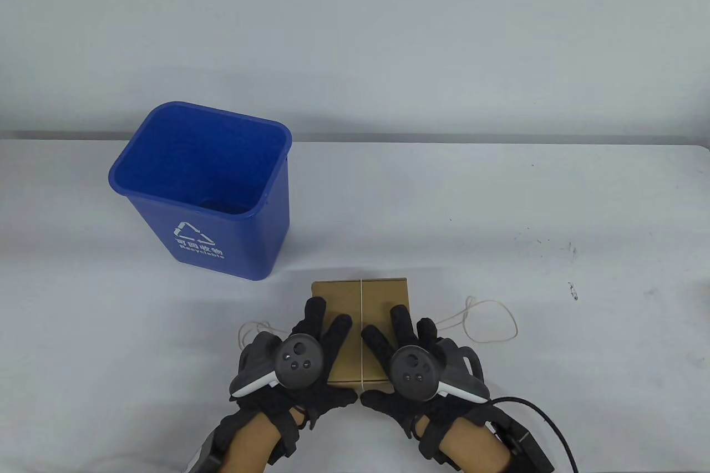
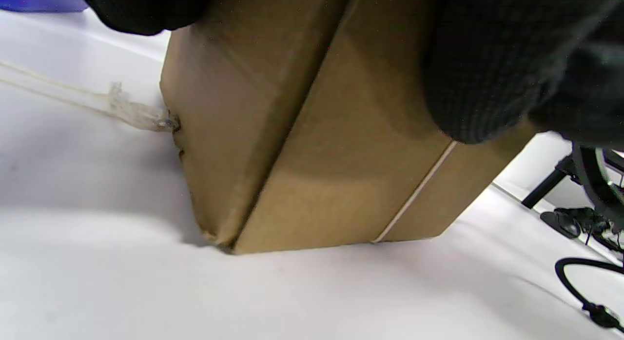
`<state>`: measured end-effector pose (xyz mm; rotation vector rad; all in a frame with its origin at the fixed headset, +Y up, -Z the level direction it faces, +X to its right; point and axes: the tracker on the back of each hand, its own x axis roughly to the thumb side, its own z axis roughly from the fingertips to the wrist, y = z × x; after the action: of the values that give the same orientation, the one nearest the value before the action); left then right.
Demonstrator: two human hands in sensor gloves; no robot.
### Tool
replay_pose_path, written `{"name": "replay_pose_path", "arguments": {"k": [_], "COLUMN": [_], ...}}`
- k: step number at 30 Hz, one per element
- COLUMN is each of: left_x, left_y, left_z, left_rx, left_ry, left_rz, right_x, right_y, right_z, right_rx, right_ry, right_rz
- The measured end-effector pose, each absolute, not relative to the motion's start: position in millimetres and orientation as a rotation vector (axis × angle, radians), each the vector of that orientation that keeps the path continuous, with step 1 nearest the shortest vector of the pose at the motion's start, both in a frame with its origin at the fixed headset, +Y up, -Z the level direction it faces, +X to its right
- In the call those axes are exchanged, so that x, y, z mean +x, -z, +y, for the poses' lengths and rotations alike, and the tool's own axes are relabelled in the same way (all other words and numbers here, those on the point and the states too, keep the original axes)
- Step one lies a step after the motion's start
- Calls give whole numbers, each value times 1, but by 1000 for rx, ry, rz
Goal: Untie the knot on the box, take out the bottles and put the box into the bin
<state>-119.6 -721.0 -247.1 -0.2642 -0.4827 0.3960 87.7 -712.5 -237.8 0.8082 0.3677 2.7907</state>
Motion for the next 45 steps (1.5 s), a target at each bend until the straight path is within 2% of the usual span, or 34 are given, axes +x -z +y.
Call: {"name": "replay_pose_path", "arguments": {"k": [7,10,20,39,45], "left_x": [-114,-116,-118,-116,-122], "left_y": [241,243,236,238,241], "left_z": [-717,-719,-705,-711,-711], "left_rx": [-185,-166,-22,-60,-82], "left_ry": [-320,-403,-419,-395,-410], "left_rz": [-462,-498,-564,-574,-568], "right_x": [85,85,89,104,118], "right_y": [239,238,234,245,254], "right_z": [-718,-717,-700,-712,-704], "right_rx": [812,822,798,510,476], "right_ry": [-2709,-2675,-2599,-2244,-2127], "right_rz": [212,147,-19,64,123]}}
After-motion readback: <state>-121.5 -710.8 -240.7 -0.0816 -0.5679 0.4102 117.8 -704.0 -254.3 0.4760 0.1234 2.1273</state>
